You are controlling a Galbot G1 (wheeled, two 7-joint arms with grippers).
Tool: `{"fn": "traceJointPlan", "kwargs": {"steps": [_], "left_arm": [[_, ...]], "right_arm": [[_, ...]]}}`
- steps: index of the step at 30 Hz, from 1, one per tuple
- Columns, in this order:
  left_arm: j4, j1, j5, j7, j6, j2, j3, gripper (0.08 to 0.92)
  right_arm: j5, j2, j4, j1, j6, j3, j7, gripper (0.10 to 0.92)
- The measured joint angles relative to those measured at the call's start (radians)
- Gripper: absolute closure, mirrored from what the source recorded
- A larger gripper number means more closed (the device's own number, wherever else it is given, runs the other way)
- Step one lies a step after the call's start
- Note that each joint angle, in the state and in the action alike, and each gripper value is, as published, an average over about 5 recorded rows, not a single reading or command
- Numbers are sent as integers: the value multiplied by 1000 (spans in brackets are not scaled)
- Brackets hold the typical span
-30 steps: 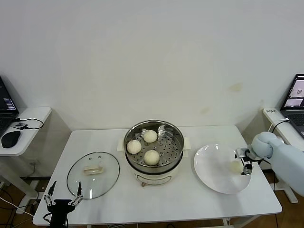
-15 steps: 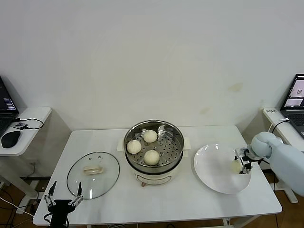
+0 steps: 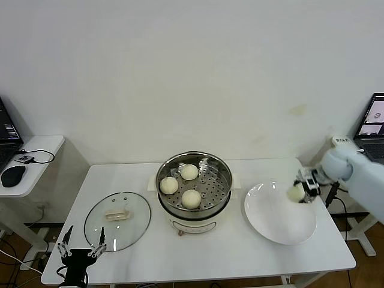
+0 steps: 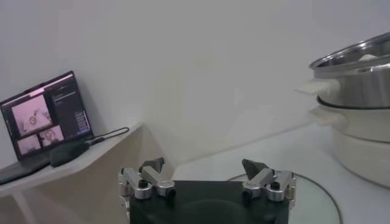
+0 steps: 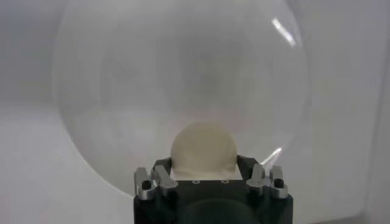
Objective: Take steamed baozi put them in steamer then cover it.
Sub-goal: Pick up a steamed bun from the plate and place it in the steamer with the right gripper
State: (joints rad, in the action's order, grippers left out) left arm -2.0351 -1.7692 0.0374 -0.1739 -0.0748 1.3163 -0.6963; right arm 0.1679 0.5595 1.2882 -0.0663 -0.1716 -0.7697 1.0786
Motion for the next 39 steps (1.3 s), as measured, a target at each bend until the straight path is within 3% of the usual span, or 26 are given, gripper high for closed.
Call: {"fn": "traceJointPlan", "kwargs": {"steps": [12,22,30,39], "left_arm": [[-3,11,-10,1,5,-14,4,177],[-6,18,-15,0,8,-8,-2,177],[-7,18,-22,-1,7,0,-10,177],[-9,27,-25,-1,7,5,-9,177]], "right_arm": [[-317,114,141,-442,-121,-320,-46,344],[-544,332,148,-547,-266,-436,-138,338],[-596,465,113,-518,-361,-489,-171,338],[-557,523,54,-446,-421,-501,-195,338]]}}
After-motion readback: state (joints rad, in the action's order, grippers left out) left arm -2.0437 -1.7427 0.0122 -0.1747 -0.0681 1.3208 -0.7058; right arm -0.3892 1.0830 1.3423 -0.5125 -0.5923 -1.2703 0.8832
